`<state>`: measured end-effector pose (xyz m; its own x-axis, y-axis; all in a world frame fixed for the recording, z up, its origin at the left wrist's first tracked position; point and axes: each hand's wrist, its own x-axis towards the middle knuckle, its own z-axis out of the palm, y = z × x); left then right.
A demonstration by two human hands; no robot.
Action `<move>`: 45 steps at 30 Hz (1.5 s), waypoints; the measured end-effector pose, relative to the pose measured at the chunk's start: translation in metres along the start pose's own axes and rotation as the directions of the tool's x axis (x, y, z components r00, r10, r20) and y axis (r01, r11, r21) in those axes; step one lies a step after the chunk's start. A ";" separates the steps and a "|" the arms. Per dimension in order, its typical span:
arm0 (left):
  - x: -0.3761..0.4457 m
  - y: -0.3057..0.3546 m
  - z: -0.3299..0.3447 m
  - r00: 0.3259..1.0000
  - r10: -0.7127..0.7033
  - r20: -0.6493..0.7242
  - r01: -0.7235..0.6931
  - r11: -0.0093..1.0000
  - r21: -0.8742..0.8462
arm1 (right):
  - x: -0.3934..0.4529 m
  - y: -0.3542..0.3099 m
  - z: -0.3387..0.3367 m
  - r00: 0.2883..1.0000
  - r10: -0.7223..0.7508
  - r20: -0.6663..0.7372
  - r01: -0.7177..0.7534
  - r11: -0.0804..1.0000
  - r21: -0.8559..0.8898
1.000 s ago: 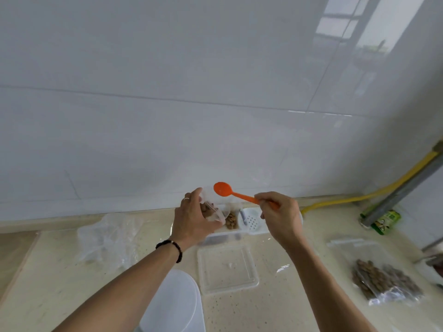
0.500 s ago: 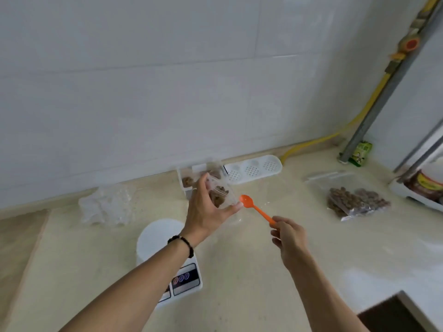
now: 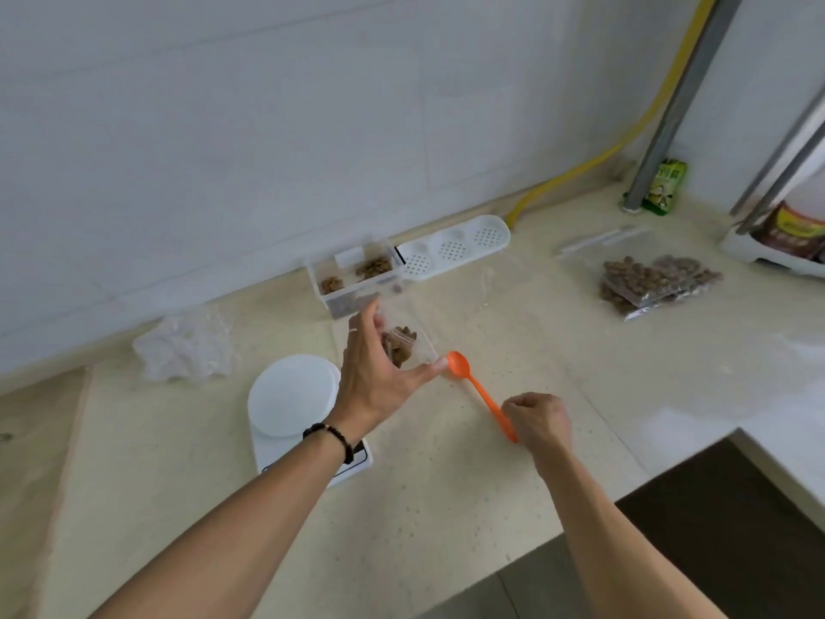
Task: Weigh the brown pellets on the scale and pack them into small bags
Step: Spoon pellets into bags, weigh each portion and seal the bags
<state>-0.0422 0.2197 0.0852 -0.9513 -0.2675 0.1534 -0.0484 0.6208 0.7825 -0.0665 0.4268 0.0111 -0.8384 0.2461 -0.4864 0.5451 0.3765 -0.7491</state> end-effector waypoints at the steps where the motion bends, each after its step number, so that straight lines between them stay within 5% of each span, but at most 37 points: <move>1: 0.001 0.001 -0.004 1.000 0.011 -0.002 -0.011 1.000 0.002 | -0.003 -0.010 -0.002 0.999 -0.031 -0.011 0.031 0.999 -0.015; 6: 0.006 0.001 -0.025 0.997 0.073 -0.022 -0.072 0.997 0.017 | -0.049 -0.118 -0.005 0.897 -0.406 0.175 0.372 0.907 0.197; 12: 0.013 -0.011 -0.060 0.994 0.090 -0.056 -0.090 0.996 -0.006 | -0.088 -0.189 0.027 0.683 -0.616 0.392 0.712 0.681 -0.171; 15: 0.016 -0.026 -0.084 1.000 0.025 -0.020 -0.026 0.994 -0.104 | -0.090 -0.202 0.048 0.637 -0.675 0.371 0.756 0.641 -0.133; 19: 0.019 -0.047 -0.119 0.990 -0.073 0.117 0.106 0.947 -0.305 | -0.095 -0.215 0.071 0.653 -0.622 0.432 0.670 0.741 0.054; 24: 0.033 -0.109 -0.150 0.965 -0.199 0.173 0.226 0.962 -0.154 | -0.086 -0.211 0.102 0.780 -0.509 0.364 0.455 0.860 0.230; 29: 0.049 -0.156 -0.152 0.956 -0.205 0.208 0.215 0.976 -0.028 | -0.058 -0.178 0.146 0.820 -0.406 0.402 0.418 0.906 0.062; 36: 0.056 -0.193 -0.132 0.962 -0.182 0.204 0.173 0.983 0.058 | -0.020 -0.134 0.185 0.927 -0.252 0.279 0.280 0.958 -0.065; 40: 0.047 -0.199 -0.133 0.984 -0.122 0.129 0.101 0.982 0.157 | -0.015 -0.133 0.190 0.918 -0.354 0.178 0.395 0.847 -0.356; 45: 0.008 -0.201 -0.140 0.996 -0.068 0.058 0.047 0.950 0.307 | -0.031 -0.133 0.190 0.746 -0.614 0.257 0.631 0.530 -0.567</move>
<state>0.0027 -0.0102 0.0136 -0.9618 -0.2658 0.0648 -0.1841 0.8040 0.5655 -0.1129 0.1991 0.0401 -0.9608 -0.2768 -0.0182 -0.2395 0.8609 -0.4489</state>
